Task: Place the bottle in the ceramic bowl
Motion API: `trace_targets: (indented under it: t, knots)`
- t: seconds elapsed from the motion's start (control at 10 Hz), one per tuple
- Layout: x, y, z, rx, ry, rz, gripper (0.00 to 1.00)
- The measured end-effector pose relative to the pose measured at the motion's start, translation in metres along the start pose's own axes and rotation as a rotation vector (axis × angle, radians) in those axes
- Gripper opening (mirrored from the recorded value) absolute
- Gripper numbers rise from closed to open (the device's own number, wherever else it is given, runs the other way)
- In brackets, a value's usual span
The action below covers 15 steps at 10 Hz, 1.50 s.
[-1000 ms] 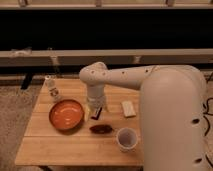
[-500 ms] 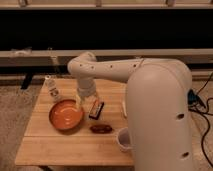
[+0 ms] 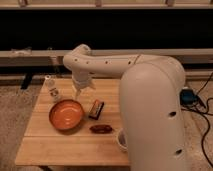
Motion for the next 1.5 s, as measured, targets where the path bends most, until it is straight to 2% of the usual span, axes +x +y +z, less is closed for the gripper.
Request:
trace_targets:
  t: [0.2, 0.4, 1.0, 1.2, 1.5]
  knots:
    - [-0.018, 0.014, -0.007, -0.065, -0.038, -0.027, 0.78]
    - [-0.032, 0.029, -0.013, -0.094, -0.070, -0.053, 0.78]
    - [-0.075, 0.080, -0.026, -0.010, -0.136, -0.156, 0.78]
    - [-0.087, 0.090, -0.024, -0.009, -0.142, -0.175, 0.78]
    - [-0.115, 0.105, -0.007, -0.015, -0.137, -0.199, 0.78]
